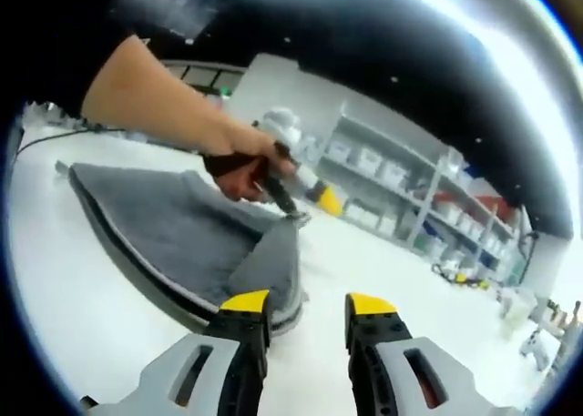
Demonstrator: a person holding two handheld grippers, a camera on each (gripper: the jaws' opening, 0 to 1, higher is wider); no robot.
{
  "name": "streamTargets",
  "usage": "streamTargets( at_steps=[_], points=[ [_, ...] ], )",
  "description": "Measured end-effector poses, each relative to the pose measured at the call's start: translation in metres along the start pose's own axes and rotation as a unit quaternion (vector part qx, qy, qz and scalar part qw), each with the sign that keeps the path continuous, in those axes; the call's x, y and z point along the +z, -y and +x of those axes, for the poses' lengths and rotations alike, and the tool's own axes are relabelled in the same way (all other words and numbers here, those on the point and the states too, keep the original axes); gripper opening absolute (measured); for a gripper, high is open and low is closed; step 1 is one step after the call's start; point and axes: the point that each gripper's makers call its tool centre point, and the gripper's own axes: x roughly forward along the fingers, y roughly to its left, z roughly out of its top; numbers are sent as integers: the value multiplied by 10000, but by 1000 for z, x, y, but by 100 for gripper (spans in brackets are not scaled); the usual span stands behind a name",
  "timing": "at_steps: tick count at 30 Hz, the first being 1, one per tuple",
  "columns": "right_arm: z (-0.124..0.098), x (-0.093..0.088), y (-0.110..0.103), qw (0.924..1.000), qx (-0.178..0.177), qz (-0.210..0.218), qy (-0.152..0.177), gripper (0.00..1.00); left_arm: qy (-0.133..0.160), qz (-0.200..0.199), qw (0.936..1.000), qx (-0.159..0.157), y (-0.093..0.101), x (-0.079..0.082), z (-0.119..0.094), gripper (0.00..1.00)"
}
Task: Open the folded towel by lifting each exposed corner and separating the folded layers until the towel lies flat within the target outline without major curled edges
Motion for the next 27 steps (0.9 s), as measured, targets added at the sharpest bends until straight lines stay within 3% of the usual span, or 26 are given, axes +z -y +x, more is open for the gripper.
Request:
streamTargets(
  at_steps=[4, 7, 10, 11, 12, 13, 14, 17, 21, 22, 25, 27],
  points=[
    [0, 2, -1, 10000, 16, 42, 74, 30, 43, 524, 9980, 361, -9, 1, -1, 100],
    [0, 3, -2, 9999, 31, 57, 79, 31, -41, 991, 9925, 710, -22, 2, -8, 100],
    [1, 4, -3, 9999, 67, 63, 111, 38, -25, 1146, 9896, 872, -30, 5, -15, 100],
    [3, 8, -5, 9997, 106, 52, 220, 50, 79, 1376, 9849, 1051, -37, 11, -19, 100],
    [4, 12, -10, 9992, 211, 144, 315, 76, 134, 1634, 9791, 1200, -43, 15, -23, 100],
    [7, 17, -15, 9981, 327, 299, 429, 100, 134, 1705, 9780, 1192, -43, 16, -26, 100],
    [6, 20, -20, 9974, 490, 241, 467, 95, 132, 1605, 9798, 1183, -44, 15, -28, 100],
    [7, 23, -19, 9974, 443, 279, 491, 100, 246, 1394, 9827, 1195, -47, 19, -37, 100],
    [8, 20, -18, 9977, 444, 344, 375, 100, 657, 1182, 9849, 1083, -39, 27, -50, 100],
    [8, 20, -17, 9974, 461, 411, 364, 100, 837, 1435, 9818, 919, -30, 31, -56, 100],
    [7, 20, -16, 9959, 538, 625, 380, 100, 812, 1794, 9782, 664, -18, 29, -69, 100],
    [7, 21, -16, 9948, 580, 741, 378, 100, 871, 2306, 9660, 783, -19, 34, -83, 100]
  ],
)
